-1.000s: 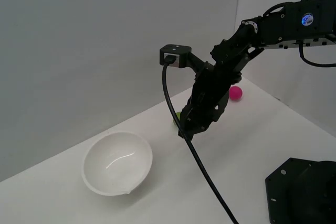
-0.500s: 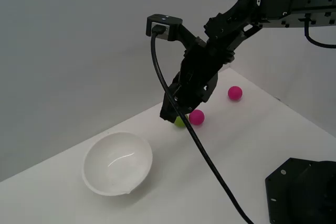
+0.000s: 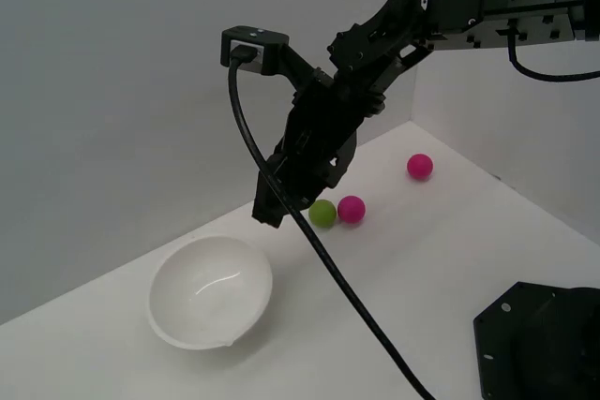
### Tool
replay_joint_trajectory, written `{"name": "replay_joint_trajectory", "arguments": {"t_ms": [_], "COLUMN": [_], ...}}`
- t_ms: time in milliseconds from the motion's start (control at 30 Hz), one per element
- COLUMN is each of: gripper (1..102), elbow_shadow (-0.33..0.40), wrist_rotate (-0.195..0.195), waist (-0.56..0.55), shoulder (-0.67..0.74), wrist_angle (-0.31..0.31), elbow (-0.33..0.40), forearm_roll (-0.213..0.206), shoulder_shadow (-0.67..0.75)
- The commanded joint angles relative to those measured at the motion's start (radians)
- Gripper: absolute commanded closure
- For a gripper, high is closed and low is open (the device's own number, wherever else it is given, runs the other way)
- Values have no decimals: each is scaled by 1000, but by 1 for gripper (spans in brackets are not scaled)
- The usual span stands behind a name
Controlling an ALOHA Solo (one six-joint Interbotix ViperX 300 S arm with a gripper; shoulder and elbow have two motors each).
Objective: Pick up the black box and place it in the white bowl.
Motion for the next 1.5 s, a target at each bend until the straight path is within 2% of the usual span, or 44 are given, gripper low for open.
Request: {"name": "replay_joint_trajectory", "arguments": {"t_ms": [0, 267, 600, 1133, 1200, 1300, 1467], "gripper": [84, 84, 84, 84, 80, 68, 63], "elbow_shadow": [-35, -54, -110, -158, -160, -160, -161], "wrist_rotate": [8, 6, 8, 12, 14, 14, 14], "waist": [-18, -66, -143, -186, -186, -186, -186], "shoulder": [0, -43, -143, -247, -252, -256, -264], "wrist_angle": [-11, -48, -95, -140, -140, -140, -140], "elbow": [-28, -44, -104, -150, -152, -152, -153], "forearm_roll": [-37, -58, -91, -95, -103, -112, -118], "shoulder_shadow": [9, -37, -135, -241, -247, -250, -258]}}
